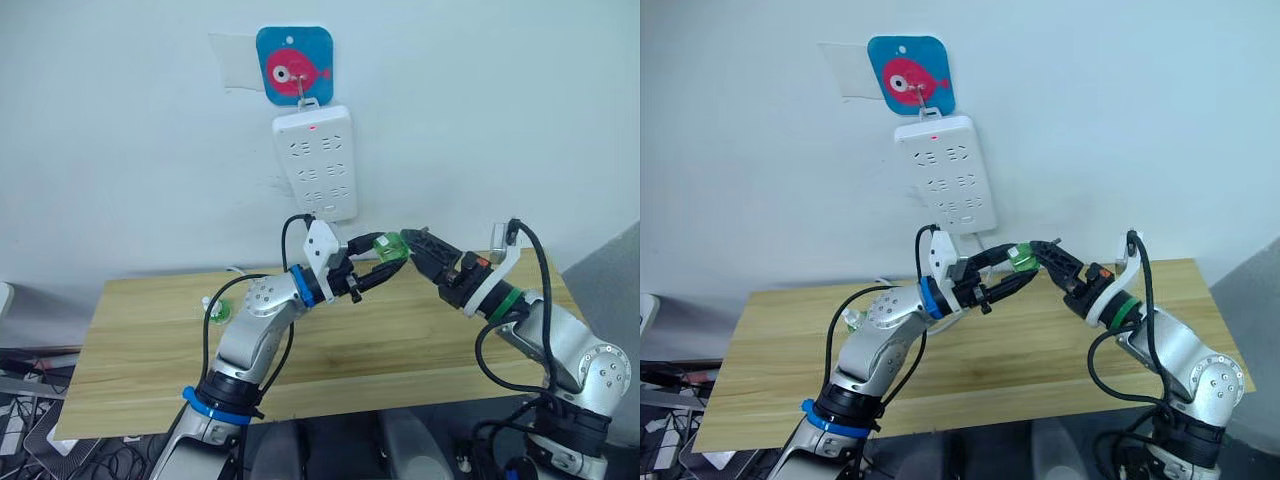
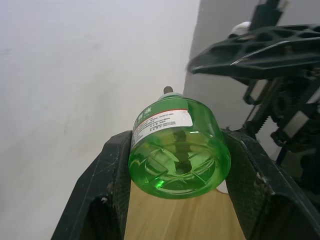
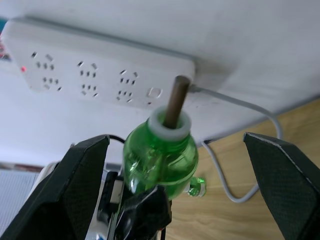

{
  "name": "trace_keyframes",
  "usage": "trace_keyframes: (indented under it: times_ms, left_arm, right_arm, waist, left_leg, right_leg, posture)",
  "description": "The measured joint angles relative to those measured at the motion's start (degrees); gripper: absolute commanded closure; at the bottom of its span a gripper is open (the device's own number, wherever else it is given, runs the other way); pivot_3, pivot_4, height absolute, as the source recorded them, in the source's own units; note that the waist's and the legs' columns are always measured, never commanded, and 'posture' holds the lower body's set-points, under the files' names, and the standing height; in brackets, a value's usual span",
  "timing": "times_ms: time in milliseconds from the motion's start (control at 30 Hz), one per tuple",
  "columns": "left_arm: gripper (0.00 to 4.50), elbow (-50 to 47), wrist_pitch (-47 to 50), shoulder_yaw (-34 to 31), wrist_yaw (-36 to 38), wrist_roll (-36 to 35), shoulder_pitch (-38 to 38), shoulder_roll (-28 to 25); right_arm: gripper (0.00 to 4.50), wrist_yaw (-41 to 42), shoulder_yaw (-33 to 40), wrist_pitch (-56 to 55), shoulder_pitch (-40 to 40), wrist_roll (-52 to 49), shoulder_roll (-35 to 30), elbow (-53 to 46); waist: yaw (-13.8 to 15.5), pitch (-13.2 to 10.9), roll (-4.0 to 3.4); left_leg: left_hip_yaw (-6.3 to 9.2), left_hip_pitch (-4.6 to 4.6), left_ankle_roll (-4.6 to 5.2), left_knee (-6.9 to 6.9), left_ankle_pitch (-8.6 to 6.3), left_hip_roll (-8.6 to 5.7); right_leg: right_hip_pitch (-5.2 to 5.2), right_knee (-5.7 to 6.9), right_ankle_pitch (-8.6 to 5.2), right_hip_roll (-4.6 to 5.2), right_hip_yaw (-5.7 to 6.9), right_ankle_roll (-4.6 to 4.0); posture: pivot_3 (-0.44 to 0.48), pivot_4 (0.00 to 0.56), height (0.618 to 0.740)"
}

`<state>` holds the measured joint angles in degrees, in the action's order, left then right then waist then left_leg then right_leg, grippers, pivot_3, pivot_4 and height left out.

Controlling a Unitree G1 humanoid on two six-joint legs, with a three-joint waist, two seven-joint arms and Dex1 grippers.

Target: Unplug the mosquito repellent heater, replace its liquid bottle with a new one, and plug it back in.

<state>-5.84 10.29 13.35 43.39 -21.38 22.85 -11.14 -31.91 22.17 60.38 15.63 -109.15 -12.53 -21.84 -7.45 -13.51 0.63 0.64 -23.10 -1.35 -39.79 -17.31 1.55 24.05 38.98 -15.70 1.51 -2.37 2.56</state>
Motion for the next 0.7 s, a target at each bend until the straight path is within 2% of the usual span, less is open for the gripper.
trace_keyframes:
  times_ms: [133, 233, 300, 500, 700]
  left_arm:
    - [2.25, -0.72, 0.30, 0.53, 0.01, 0.25, -1.23, -0.03]
    - [2.25, -0.72, 0.39, 0.99, -0.06, 0.55, -1.51, 0.06]
    - [2.25, -0.72, 0.38, 0.99, -0.19, 1.02, -1.45, 0.16]
    - [2.25, -0.72, 0.44, 1.01, -0.56, 1.63, -2.22, 0.42]
    - [2.25, -0.89, 0.35, 0.99, -1.01, 2.05, -2.24, 0.81]
  right_arm:
    - [0.01, -0.61, -4.35, -5.56, -1.16, -1.99, -4.04, -0.49]
    - [0.89, -0.39, -6.71, -8.84, -1.63, -2.32, -5.34, -0.54]
    - [1.61, 0.11, -7.94, -10.56, -1.67, -2.34, -6.15, -0.54]
    - [3.67, 1.96, -10.99, -13.97, -2.20, -2.44, -9.06, -0.66]
    - [3.68, 3.08, -12.25, -15.80, -2.19, -2.40, -10.16, -0.66]
  waist:
    - [-0.41, 0.00, 0.00]
    - [-0.44, 0.00, 0.00]
    - [-0.42, 0.00, 0.00]
    - [-0.33, 0.05, 0.00]
    - [-0.26, 0.06, 0.00]
  left_leg:
    - [0.09, 0.00, 0.00, 0.01, 0.00, 0.08]
    - [0.09, 0.01, 0.00, 0.01, 0.00, 0.08]
    - [0.08, 0.01, 0.00, 0.00, 0.00, 0.07]
    - [0.09, 0.00, 0.00, 0.00, 0.00, 0.10]
    - [0.08, 0.00, 0.00, -0.01, 0.00, 0.09]
  right_leg:
    - [0.00, 0.00, 0.00, -0.12, -0.02, 0.00]
    - [0.00, 0.00, 0.00, -0.13, -0.03, 0.00]
    - [0.00, 0.00, 0.00, -0.12, -0.03, 0.00]
    - [0.00, 0.00, 0.00, -0.12, -0.05, -0.01]
    - [0.00, 0.00, 0.00, -0.12, -0.06, 0.00]
  posture:
    - [-0.173, 0.197, 0.740]
    - [-0.165, 0.198, 0.740]
    - [-0.164, 0.183, 0.740]
    - [-0.165, 0.186, 0.740]
    - [-0.162, 0.182, 0.740]
